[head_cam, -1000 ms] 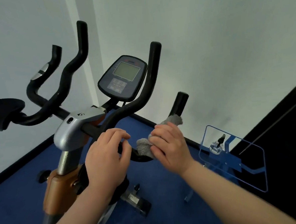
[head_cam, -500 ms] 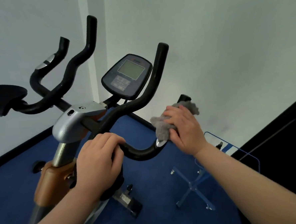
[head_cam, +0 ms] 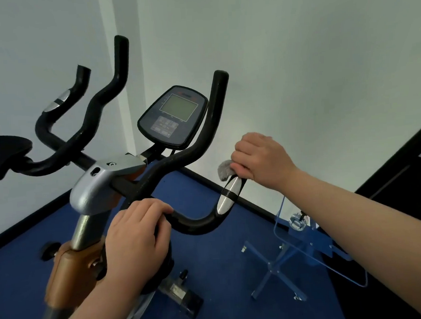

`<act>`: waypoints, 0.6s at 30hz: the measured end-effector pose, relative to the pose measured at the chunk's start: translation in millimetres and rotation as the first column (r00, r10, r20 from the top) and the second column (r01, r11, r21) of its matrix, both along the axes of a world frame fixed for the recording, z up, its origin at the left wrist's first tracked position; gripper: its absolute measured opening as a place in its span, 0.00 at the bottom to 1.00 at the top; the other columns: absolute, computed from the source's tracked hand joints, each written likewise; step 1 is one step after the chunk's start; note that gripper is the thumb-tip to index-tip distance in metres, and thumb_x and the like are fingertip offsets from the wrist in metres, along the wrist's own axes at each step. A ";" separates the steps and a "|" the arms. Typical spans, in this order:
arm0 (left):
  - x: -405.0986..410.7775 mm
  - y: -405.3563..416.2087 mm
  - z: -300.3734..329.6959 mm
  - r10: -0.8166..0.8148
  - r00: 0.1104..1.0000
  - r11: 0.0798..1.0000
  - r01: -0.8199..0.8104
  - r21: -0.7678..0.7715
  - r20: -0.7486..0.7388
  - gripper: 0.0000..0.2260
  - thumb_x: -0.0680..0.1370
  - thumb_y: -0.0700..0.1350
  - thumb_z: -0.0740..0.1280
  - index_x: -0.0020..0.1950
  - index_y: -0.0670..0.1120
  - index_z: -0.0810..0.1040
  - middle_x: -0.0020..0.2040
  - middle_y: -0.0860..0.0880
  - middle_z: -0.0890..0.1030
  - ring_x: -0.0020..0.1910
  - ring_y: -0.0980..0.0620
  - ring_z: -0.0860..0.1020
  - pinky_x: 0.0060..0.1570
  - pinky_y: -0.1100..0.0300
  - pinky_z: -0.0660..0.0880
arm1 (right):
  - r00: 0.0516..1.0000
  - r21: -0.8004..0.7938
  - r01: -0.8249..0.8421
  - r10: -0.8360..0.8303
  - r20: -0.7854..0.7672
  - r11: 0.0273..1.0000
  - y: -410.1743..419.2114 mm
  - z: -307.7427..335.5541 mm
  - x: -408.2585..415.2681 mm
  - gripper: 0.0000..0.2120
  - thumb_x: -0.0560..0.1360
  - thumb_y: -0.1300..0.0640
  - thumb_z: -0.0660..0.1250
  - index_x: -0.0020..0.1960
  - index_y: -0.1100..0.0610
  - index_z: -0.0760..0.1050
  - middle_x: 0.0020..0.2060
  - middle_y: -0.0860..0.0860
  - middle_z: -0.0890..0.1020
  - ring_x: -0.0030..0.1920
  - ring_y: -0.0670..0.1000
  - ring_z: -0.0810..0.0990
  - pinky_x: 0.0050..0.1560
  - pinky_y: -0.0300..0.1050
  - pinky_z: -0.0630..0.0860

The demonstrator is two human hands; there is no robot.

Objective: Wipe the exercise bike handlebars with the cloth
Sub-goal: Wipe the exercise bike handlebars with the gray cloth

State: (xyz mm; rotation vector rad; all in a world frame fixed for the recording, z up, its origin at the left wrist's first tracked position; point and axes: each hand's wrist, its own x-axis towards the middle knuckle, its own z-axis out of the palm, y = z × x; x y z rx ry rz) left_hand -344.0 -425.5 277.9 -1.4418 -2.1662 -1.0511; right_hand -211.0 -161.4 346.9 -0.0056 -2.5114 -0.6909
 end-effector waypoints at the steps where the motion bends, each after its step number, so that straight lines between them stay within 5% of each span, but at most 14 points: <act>1: 0.1 0.2 -0.1 -0.001 1.000 1.000 0.001 -0.004 0.000 0.08 0.74 0.44 0.59 0.45 0.50 0.77 0.45 0.55 0.80 0.42 0.57 0.74 0.39 0.59 0.66 | 0.999 -0.038 0.003 -0.005 -0.045 0.999 1.3 0.7 -2.6 0.14 0.78 0.54 0.62 0.37 0.59 0.77 0.34 0.53 0.79 0.38 0.56 0.79 0.40 0.47 0.76; 5: 0.8 0.4 -0.8 -0.007 1.000 1.000 0.007 -0.016 0.004 0.08 0.74 0.45 0.59 0.46 0.50 0.78 0.45 0.55 0.80 0.42 0.56 0.75 0.39 0.61 0.66 | 0.933 -0.421 0.007 -0.157 -0.323 0.907 -5.3 -7.8 -12.0 0.13 0.78 0.54 0.63 0.40 0.60 0.79 0.37 0.53 0.80 0.36 0.53 0.77 0.34 0.45 0.74; 10: 0.0 1.3 -1.1 -0.003 1.000 1.000 0.003 0.003 0.008 0.08 0.74 0.45 0.58 0.46 0.51 0.77 0.45 0.55 0.80 0.43 0.58 0.74 0.40 0.63 0.63 | 0.686 -0.811 -0.217 -0.506 -0.523 0.544 -19.8 -18.7 -30.1 0.13 0.79 0.54 0.57 0.41 0.57 0.74 0.32 0.47 0.74 0.34 0.49 0.73 0.35 0.43 0.69; 14: 0.3 3.5 -1.3 -0.004 1.000 1.000 0.004 0.020 0.007 0.07 0.74 0.44 0.59 0.45 0.52 0.76 0.44 0.56 0.79 0.41 0.59 0.73 0.38 0.62 0.65 | 0.524 -0.848 -0.474 -0.697 -0.489 0.239 -30.9 -20.7 -39.8 0.15 0.80 0.49 0.52 0.39 0.48 0.72 0.32 0.50 0.76 0.34 0.61 0.79 0.31 0.56 0.80; 18: 0.0 5.5 -2.2 0.004 1.000 1.000 -0.004 0.011 0.006 0.06 0.74 0.44 0.59 0.45 0.53 0.76 0.43 0.58 0.79 0.41 0.59 0.72 0.37 0.60 0.66 | 0.452 -0.752 -0.655 -0.760 -0.468 0.074 -44.7 -27.0 -42.4 0.16 0.80 0.47 0.50 0.45 0.53 0.72 0.33 0.57 0.80 0.28 0.54 0.78 0.29 0.46 0.77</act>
